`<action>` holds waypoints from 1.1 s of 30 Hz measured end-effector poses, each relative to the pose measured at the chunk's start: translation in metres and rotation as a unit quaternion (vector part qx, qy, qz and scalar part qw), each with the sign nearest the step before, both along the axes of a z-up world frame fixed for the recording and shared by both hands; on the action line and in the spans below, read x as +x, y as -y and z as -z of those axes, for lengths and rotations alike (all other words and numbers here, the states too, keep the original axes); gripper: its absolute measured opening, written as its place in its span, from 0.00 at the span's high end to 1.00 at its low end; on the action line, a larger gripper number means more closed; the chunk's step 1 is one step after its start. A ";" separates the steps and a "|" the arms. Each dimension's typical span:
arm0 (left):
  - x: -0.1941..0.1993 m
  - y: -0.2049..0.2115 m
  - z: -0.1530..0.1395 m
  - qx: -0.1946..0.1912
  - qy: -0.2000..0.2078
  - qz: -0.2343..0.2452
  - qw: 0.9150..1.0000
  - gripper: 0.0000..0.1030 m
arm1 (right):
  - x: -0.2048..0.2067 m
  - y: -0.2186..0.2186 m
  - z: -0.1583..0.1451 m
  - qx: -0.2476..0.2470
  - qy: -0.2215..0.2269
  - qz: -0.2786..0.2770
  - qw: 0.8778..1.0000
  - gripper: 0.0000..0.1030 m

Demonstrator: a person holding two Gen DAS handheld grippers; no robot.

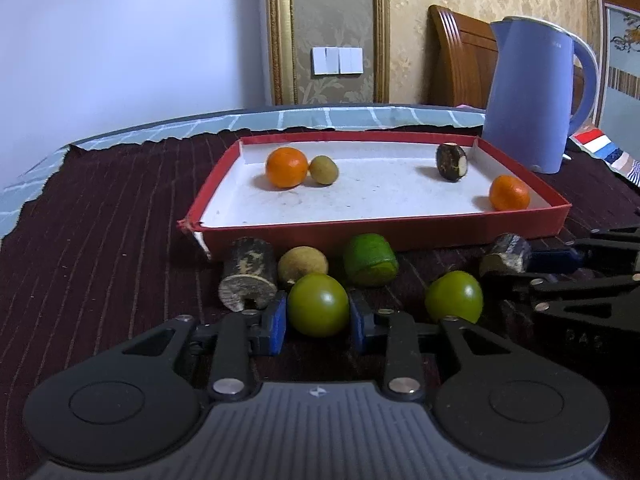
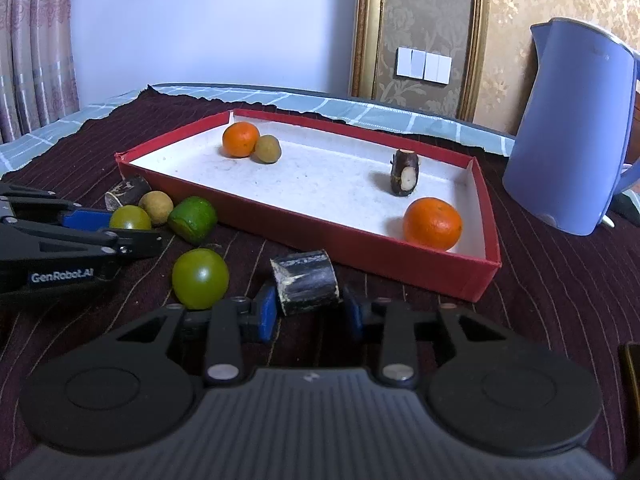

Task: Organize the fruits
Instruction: 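Close the right tool on a dark sugarcane piece while the left tool grasps a green fruit, then lift the sugarcane piece and green fruit with both tools over the tray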

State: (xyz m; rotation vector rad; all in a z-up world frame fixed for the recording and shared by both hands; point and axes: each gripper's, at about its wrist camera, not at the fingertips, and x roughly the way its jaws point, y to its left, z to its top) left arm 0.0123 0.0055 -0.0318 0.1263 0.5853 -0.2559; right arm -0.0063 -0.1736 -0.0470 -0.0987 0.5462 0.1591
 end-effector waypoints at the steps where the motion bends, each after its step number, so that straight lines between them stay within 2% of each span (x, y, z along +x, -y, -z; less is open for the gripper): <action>1: -0.001 -0.001 0.000 0.000 0.002 -0.001 1.000 0.70 | -0.001 0.000 0.000 0.001 0.002 0.002 1.000 0.68; 15: 0.002 0.007 -0.007 0.000 0.003 -0.014 1.000 0.70 | -0.010 0.002 -0.003 0.021 0.018 0.027 0.999 0.68; 26: 0.004 0.020 -0.028 -0.003 0.028 -0.027 0.999 0.70 | -0.019 0.001 -0.023 0.046 0.059 0.063 0.995 0.68; 33: 0.006 0.025 -0.027 0.001 0.026 -0.031 0.999 0.70 | -0.019 0.001 -0.021 0.042 0.058 0.067 0.995 0.68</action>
